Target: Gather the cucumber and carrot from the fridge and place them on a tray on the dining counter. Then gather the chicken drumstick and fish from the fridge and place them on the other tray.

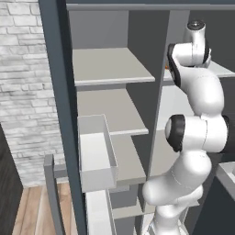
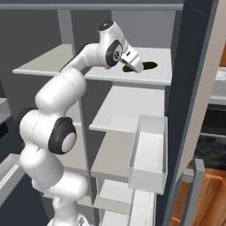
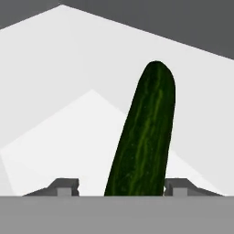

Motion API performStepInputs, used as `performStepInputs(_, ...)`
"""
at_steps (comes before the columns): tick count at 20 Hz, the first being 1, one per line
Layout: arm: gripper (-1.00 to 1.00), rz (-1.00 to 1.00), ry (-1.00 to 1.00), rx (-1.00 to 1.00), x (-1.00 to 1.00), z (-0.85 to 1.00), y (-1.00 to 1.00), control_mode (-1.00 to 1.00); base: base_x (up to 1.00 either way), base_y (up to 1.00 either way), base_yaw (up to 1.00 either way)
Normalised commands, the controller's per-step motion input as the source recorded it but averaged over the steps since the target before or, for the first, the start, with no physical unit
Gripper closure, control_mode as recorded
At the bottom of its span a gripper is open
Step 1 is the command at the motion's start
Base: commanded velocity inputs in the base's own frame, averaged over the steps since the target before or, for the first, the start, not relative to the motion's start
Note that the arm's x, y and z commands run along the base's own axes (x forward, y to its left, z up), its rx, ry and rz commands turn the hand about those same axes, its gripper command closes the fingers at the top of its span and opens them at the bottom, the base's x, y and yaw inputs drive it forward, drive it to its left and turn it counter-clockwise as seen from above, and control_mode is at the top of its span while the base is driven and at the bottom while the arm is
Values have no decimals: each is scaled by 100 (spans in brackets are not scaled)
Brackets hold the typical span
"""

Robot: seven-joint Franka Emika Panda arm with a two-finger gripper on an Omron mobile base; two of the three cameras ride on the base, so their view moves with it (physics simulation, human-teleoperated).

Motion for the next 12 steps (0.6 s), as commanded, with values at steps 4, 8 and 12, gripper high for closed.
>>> performStepInputs(4,100,0,0,3,3,-11,0,-100,0,0,0)
performStepInputs(8,100,0,-21,0,-52,-1,10,-100,0,0,0)
performStepInputs(12,100,0,-31,0,-91,2,30,-100,0,0,0)
